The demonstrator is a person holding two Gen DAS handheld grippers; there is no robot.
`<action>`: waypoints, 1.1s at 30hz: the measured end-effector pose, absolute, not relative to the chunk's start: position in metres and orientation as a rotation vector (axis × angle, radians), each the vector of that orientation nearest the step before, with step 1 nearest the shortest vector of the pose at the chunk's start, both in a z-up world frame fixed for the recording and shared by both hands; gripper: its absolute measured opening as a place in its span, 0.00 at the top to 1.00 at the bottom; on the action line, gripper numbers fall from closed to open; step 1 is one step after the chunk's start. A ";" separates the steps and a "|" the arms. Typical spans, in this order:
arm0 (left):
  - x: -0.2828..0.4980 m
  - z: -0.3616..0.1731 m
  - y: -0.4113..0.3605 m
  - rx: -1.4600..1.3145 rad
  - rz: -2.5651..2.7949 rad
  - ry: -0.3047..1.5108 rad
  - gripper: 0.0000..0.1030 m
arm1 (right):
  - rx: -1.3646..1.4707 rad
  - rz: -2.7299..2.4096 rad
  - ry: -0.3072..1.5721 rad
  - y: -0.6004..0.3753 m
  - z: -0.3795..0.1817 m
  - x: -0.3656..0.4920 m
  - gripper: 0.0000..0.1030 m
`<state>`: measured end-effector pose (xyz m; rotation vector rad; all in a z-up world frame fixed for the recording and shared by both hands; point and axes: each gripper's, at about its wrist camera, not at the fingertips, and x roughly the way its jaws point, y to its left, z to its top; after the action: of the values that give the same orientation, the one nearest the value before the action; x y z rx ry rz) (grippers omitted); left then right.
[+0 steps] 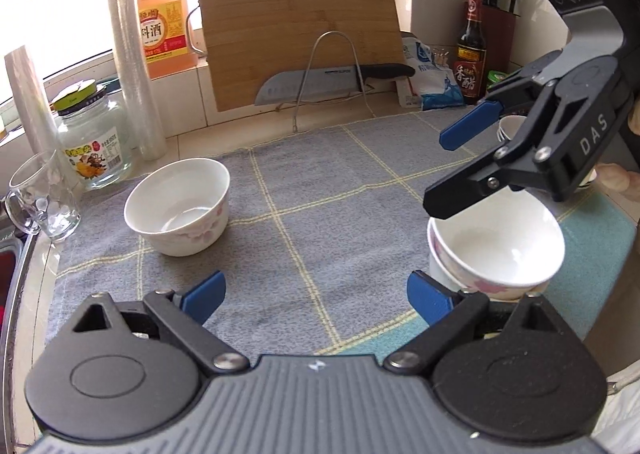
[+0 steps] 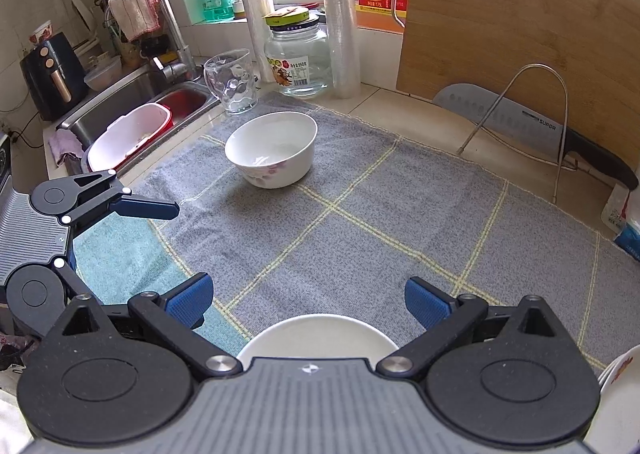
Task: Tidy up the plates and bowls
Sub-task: 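Withdraw the right gripper and reach toward the white bowl by the glass jar, then grasp the rim of the third white bowl with the right gripper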
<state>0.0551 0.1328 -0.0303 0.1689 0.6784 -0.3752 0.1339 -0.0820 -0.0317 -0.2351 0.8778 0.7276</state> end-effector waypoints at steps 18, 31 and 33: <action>0.133 -0.061 0.194 0.129 -0.219 0.657 0.06 | -0.371 0.719 0.875 0.005 -0.034 0.190 0.00; 0.160 -0.073 0.197 0.105 -0.234 0.639 0.06 | -0.408 0.783 0.909 0.055 -0.053 0.244 0.00; 0.162 -0.074 0.197 0.111 -0.238 0.639 0.06 | -0.414 0.795 0.915 0.061 -0.057 0.250 0.00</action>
<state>0.1624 0.1969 -0.0742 0.1105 0.6392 -0.2378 0.2499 0.0612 -0.0568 -0.4139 0.9152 0.7952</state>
